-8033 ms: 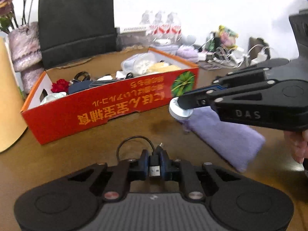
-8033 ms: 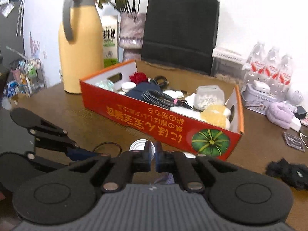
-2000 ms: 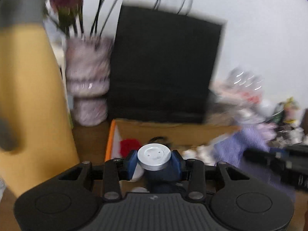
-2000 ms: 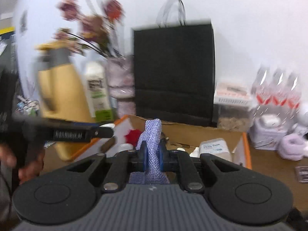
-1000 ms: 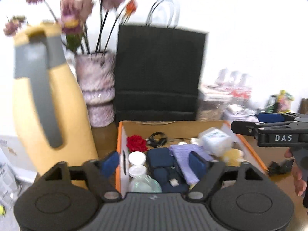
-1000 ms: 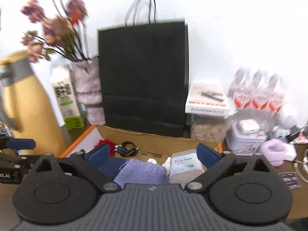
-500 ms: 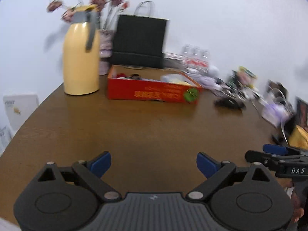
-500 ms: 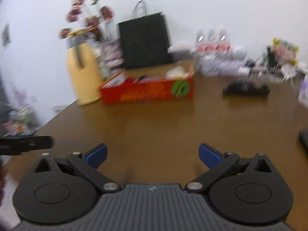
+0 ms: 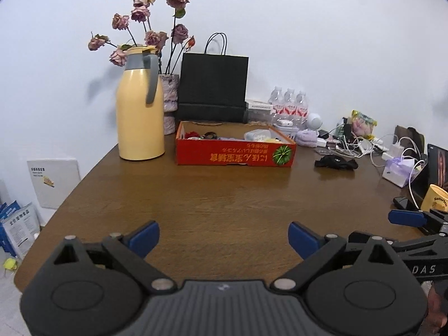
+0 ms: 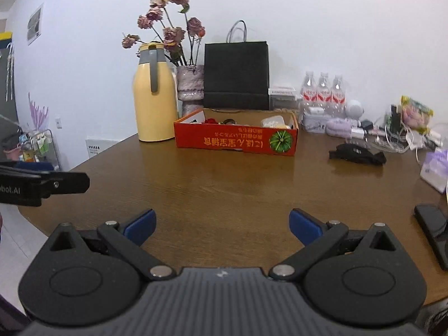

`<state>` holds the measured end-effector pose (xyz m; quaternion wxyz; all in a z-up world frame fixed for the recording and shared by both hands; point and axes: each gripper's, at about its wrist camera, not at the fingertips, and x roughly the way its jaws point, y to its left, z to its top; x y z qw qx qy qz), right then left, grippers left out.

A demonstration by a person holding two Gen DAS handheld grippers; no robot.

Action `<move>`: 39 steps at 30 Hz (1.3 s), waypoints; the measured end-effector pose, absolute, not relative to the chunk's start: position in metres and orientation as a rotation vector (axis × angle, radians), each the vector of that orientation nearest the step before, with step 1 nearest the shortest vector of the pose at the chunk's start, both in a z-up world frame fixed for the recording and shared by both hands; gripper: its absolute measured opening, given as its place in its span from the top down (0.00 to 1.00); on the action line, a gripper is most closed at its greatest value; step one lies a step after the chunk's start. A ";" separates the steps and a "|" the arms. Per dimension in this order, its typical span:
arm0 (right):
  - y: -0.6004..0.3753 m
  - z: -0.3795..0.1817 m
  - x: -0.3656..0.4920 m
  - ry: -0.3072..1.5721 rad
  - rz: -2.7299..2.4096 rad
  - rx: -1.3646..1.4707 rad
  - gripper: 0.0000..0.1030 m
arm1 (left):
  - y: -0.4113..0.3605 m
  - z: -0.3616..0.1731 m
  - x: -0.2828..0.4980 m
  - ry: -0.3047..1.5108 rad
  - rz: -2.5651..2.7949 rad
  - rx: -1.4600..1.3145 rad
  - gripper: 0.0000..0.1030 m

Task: Organize objects

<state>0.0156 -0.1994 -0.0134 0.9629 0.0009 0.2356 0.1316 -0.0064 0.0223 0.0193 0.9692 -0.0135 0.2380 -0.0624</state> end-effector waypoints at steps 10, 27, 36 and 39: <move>-0.192 -0.010 0.003 0.485 0.268 0.009 0.00 | 0.022 0.019 -0.014 0.490 -0.111 -0.019 0.04; -0.195 -0.008 -0.001 0.470 0.268 0.019 0.00 | 0.018 0.020 -0.020 0.482 -0.122 0.003 0.04; -0.194 -0.009 -0.002 0.476 0.255 0.007 0.00 | 0.018 0.020 -0.022 0.482 -0.117 0.003 0.04; -0.194 -0.010 -0.002 0.480 0.257 0.004 0.00 | 0.019 0.020 -0.023 0.483 -0.117 0.004 0.04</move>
